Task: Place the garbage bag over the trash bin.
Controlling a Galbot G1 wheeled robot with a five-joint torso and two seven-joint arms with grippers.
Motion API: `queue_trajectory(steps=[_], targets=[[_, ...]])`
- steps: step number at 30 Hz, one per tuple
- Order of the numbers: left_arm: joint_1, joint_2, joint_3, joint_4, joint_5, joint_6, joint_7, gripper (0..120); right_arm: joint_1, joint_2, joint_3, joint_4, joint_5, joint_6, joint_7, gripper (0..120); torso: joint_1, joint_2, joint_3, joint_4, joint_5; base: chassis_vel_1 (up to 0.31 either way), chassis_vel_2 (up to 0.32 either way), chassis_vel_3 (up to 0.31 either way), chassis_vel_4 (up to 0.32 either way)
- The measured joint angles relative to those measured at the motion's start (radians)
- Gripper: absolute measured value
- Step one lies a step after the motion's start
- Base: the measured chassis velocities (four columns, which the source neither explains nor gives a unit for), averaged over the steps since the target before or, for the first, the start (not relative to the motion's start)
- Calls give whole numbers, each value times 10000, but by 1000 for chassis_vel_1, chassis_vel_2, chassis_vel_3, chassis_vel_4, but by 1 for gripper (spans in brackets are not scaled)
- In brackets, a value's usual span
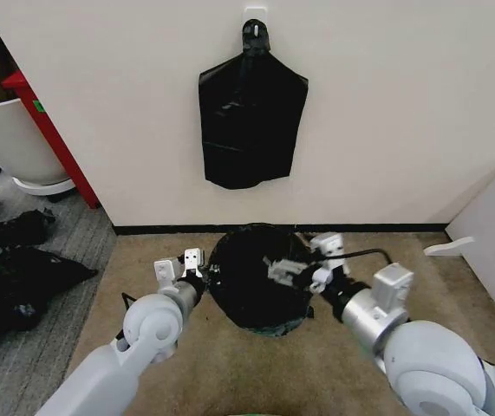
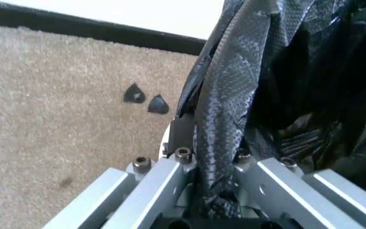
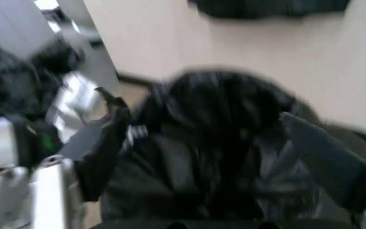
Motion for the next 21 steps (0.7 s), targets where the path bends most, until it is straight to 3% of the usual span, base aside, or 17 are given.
queue_trajectory(steps=[1, 5, 6, 10, 13, 15, 21], targets=[[0, 0, 0, 0, 0, 0, 0, 0, 0, 0, 0, 0, 0, 0, 0, 86, 0, 0, 0, 0, 0, 0, 0, 0, 0], [51, -19, 88, -78, 476, 34, -25, 0, 1708, 194, -1090, -233, 2411, -616, 2199, 71, 0, 0, 0, 0, -2, 0, 0, 0, 0], [70, -48, 108, -105, 636, 36, -25, 0, 2618, 453, -1844, -453, 3452, -643, 3341, 65, 0, 0, 1, 2, -5, 0, 0, 0, 0], [80, -125, 119, -163, 796, 37, -1, 0, 3845, 1119, -3006, -853, 4641, -320, 4954, 52, 0, 0, 1, 2, -6, 0, 0, 0, 0], [144, -205, 95, -243, 935, 35, 80, 0, 4599, 1941, -3948, -1422, 4956, -2, 5931, 38, 0, 0, 1, 2, -4, 0, 0, 0, 0], [160, -209, 87, -252, 953, 35, 94, 0, 4650, 2016, -4020, -1494, 4961, 27, 6006, 38, 0, 0, 1, 2, -4, 0, 0, 0, 0], [503, -200, -35, -442, 1480, -39, 442, 0, 4979, 3162, -4734, -2891, 5068, 343, 7110, 11, 0, 0, 0, 1, -5, 0, 0, 0, 0]])
